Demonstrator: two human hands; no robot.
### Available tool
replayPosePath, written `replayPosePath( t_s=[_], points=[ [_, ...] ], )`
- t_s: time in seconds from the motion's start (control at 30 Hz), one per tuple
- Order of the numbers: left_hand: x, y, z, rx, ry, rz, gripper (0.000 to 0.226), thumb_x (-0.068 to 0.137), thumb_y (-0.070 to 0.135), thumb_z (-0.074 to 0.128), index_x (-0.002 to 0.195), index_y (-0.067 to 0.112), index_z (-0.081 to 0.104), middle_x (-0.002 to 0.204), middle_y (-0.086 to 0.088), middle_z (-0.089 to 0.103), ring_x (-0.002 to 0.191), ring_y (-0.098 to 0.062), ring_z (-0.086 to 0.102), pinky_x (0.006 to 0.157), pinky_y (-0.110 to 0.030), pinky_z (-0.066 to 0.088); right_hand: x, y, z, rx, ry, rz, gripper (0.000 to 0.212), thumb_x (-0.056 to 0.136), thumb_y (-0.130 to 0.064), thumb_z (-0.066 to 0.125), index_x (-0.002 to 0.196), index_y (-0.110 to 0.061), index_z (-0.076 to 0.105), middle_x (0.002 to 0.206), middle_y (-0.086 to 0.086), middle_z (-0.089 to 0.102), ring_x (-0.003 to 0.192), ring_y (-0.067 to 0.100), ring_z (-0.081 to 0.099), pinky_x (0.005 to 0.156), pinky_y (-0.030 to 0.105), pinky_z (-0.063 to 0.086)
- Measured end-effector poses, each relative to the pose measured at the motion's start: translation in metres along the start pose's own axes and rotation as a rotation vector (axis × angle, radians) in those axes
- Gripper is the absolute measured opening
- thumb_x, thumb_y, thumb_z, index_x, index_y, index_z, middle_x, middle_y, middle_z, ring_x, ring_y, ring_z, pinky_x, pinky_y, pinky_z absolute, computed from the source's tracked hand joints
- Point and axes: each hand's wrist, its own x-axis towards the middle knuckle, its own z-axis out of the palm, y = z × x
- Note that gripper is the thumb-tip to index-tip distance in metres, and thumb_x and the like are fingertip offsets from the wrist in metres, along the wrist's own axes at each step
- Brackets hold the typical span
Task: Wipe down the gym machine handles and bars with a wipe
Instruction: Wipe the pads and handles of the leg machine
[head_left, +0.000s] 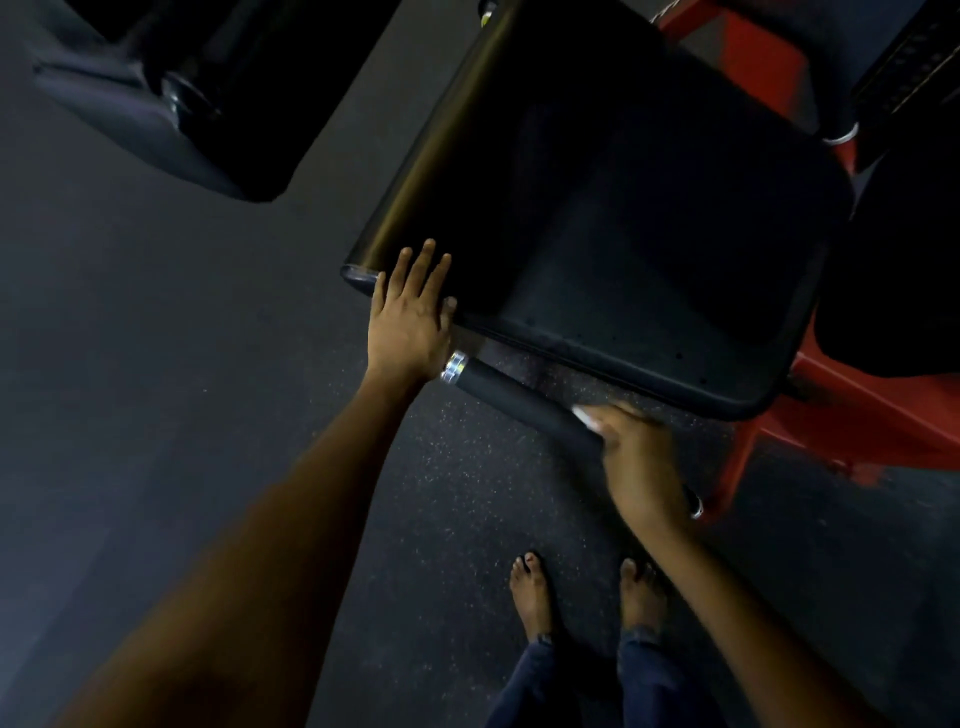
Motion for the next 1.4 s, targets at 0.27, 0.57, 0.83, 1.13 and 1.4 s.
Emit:
replayPosePath(
  t_s=[0.27, 0.57, 0.83, 1.13, 1.4],
  points=[
    [0.026, 0.027, 0.021, 0.038, -0.064, -0.211, 0.058, 0.106, 0.035, 0.015, 0.154, 0.011, -0.009, 0.161, -0.007, -0.017, 0.147, -0.027, -0.019, 0.118, -0.043, -0.012, 0.091, -0.055, 0.021, 0.0, 0.175, -0.305, 0.007, 0.091, -0.022, 0.053, 0.09, -0.019, 0.06, 0.091, -0.005, 0.051, 0.076, 0.002, 0.051, 0.07, 0.022, 0.045],
    [0.028, 0.032, 0.024, 0.096, -0.097, -0.257, 0.064, 0.104, 0.046, 0.011, 0.153, 0.013, -0.013, 0.16, -0.007, -0.021, 0.146, -0.027, -0.021, 0.119, -0.045, -0.011, 0.059, 0.053, -0.013, -0.185, 0.086, -0.369, 0.017, 0.081, 0.005, 0.059, 0.095, -0.002, 0.067, 0.09, 0.014, 0.061, 0.089, 0.007, 0.043, 0.084, 0.012, 0.039],
    [0.027, 0.032, 0.024, 0.136, -0.092, -0.256, 0.064, 0.104, 0.045, 0.011, 0.152, 0.012, -0.014, 0.16, -0.009, -0.021, 0.147, -0.028, -0.02, 0.119, -0.044, -0.01, 0.108, -0.061, 0.033, 0.029, -0.111, -0.509, 0.015, 0.09, -0.002, 0.05, 0.091, 0.0, 0.064, 0.095, 0.002, 0.05, 0.091, 0.02, 0.051, 0.079, 0.027, 0.041],
    [0.028, 0.034, 0.023, 0.119, -0.099, -0.266, 0.063, 0.104, 0.046, 0.01, 0.152, 0.013, -0.015, 0.16, -0.008, -0.022, 0.146, -0.028, -0.022, 0.116, -0.043, -0.015, 0.052, 0.054, -0.014, -0.056, 0.257, 0.056, 0.014, 0.087, 0.001, 0.057, 0.09, -0.005, 0.07, 0.096, 0.009, 0.062, 0.093, 0.022, 0.057, 0.073, 0.01, 0.036],
    [0.028, 0.035, 0.022, 0.135, -0.125, -0.256, 0.063, 0.104, 0.045, 0.01, 0.152, 0.013, -0.016, 0.159, -0.008, -0.023, 0.146, -0.027, -0.022, 0.119, -0.045, -0.011, 0.116, -0.051, 0.033, 0.057, 0.175, -0.214, 0.012, 0.087, -0.012, 0.055, 0.076, -0.01, 0.061, 0.089, -0.003, 0.052, 0.081, 0.012, 0.054, 0.074, 0.027, 0.044]
  ],
)
